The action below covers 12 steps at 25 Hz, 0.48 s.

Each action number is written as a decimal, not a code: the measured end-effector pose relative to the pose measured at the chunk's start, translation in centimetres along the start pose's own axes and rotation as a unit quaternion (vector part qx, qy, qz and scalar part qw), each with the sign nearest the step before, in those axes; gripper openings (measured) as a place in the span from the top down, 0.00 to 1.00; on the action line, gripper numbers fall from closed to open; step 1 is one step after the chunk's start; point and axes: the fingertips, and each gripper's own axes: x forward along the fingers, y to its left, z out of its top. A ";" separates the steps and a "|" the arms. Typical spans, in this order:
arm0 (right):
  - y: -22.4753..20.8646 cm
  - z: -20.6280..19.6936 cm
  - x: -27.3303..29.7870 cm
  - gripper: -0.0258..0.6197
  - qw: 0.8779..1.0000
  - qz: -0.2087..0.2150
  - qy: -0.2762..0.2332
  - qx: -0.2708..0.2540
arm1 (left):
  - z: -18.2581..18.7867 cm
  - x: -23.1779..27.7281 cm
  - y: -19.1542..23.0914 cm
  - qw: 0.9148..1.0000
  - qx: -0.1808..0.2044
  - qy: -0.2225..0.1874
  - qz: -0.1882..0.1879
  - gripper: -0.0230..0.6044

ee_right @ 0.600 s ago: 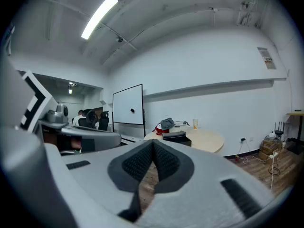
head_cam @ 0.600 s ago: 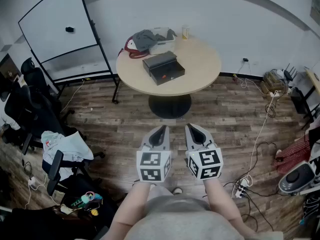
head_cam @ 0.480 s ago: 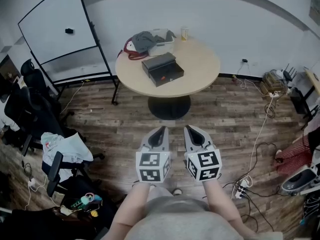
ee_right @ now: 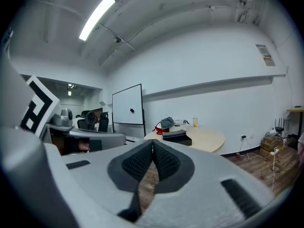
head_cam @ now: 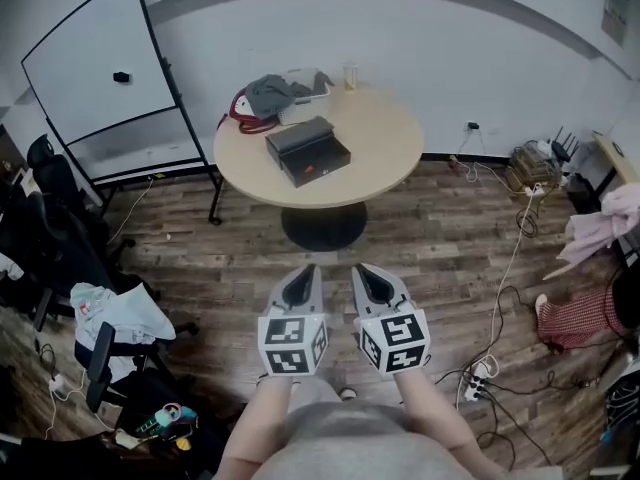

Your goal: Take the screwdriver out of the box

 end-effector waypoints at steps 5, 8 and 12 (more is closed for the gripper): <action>-0.7 -0.5 0.8 0.96 1.000 0.002 0.012 0.011 | 0.1 0.8 0.6 1.000 -0.007 0.003 0.007 0.95; -1.1 -0.8 1.8 0.96 1.000 0.007 0.018 0.019 | -0.2 1.6 1.1 1.000 -0.012 0.009 0.010 0.95; -1.8 -0.3 4.1 0.96 0.999 0.012 0.019 0.022 | -0.6 3.6 2.8 1.000 -0.017 0.021 0.015 0.95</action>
